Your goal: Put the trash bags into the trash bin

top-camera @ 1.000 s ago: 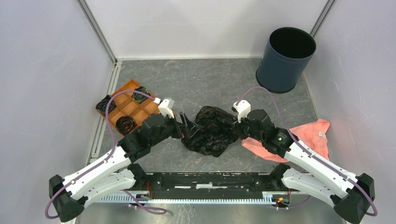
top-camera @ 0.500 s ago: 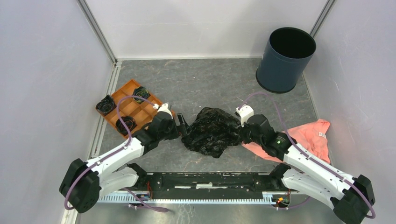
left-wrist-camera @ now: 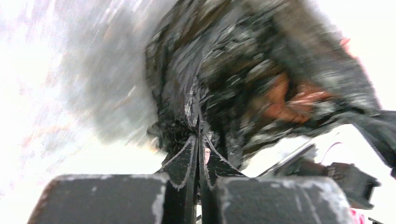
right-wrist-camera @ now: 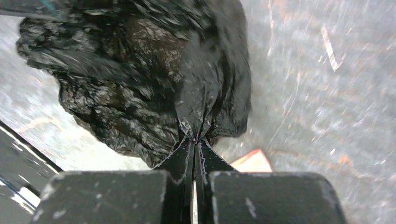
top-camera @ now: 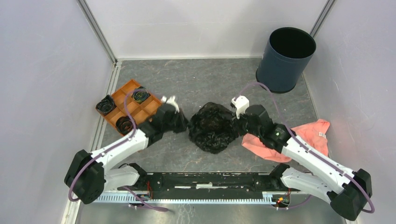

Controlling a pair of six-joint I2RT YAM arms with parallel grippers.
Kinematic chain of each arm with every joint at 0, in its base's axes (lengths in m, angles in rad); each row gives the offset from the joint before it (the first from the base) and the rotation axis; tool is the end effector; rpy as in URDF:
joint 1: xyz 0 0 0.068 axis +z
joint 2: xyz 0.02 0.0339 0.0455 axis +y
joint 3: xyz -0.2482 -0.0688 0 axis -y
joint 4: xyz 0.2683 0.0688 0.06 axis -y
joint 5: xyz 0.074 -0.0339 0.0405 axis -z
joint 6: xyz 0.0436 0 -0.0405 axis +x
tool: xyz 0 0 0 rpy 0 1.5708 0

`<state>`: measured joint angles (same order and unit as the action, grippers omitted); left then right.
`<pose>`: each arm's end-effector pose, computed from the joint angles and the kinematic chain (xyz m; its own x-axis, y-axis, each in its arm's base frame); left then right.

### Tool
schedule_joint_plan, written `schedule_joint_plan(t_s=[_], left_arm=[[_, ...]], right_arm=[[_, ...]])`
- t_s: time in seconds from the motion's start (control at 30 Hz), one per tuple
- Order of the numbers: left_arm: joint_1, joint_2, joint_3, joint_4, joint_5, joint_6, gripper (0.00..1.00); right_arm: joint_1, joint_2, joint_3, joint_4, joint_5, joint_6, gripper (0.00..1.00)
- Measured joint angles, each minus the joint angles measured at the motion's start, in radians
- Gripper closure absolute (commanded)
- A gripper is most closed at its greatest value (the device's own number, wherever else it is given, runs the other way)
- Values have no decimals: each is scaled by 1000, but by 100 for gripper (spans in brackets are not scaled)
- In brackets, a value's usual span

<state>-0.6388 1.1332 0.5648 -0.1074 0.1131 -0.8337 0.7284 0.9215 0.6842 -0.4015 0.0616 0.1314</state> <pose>0.2096 -0.1618 0.1711 -0.8285 -0.3011 -0.4721 0.0739 0.7770 -0.6251 0.1803 0.1572 0.2364 -0.5233 -0.2916 -0.8007 -0.5638 0.8230 0.0688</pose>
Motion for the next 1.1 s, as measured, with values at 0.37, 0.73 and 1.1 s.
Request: schedule_joint_plan(t_s=[0.37,0.73,1.1], left_arm=[[-12,-150,649,-66,-111,147,98],[-13,-262,-66,-316,-246,47,98],[-13,-400,275,-117,-219,76,98]], right_arm=[[0,96,605,70,-134,-55,99],[2,51,-120,126,-263,47,100],[2,7,412,219,-249,-47,100]])
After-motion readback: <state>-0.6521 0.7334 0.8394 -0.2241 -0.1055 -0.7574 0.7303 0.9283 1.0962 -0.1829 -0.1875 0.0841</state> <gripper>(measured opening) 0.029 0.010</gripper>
